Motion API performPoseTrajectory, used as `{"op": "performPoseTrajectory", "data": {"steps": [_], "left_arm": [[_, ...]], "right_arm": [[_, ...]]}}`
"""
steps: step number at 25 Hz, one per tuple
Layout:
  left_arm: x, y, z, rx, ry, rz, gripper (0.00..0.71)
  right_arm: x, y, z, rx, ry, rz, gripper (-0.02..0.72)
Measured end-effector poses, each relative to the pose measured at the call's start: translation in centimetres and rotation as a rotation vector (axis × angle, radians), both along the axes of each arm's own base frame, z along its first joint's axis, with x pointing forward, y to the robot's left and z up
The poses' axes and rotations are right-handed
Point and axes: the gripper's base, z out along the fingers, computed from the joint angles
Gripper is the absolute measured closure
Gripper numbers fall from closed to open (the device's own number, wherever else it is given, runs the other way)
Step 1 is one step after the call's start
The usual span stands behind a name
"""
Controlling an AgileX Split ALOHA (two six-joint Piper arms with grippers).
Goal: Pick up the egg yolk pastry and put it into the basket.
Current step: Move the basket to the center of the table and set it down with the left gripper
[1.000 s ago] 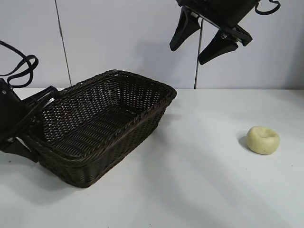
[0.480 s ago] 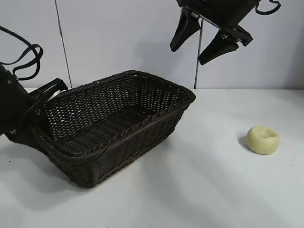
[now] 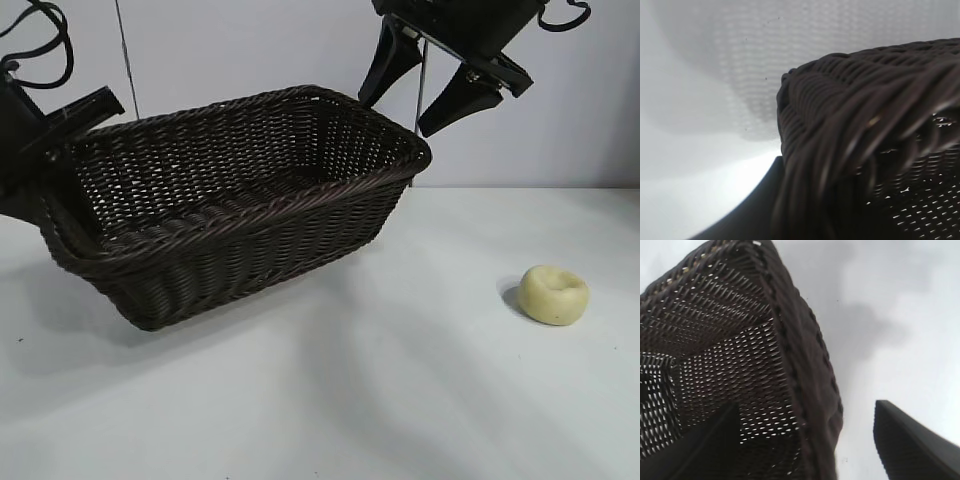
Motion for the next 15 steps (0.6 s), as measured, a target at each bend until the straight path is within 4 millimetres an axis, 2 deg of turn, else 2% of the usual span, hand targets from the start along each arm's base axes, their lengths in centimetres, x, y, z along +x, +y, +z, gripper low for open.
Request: {"op": "performPoseTrajectory", "data": {"steps": [4,8,11,15], "left_arm": [[1.8,-0.3,-1.1,0.029,0.028,-0.149,0.603],[3.5,-1.9,-1.9,0.026,0.051,-0.274,0.603],[4.8,-3.2,-2.4,0.023,0.040,-0.335,0.603],[6.5,-3.8,-3.1,0.011,0.033,-0.356,0.603]], "right_arm": [[0.0,0.0,0.0,0.000,0.000,0.000,0.167],[0.0,0.0,0.0,0.000,0.001,0.001,0.167],[0.0,0.0,0.0,0.000,0.001,0.001,0.167],[0.0,0.0,0.0,-0.001,0.002,0.002,0.167]]}}
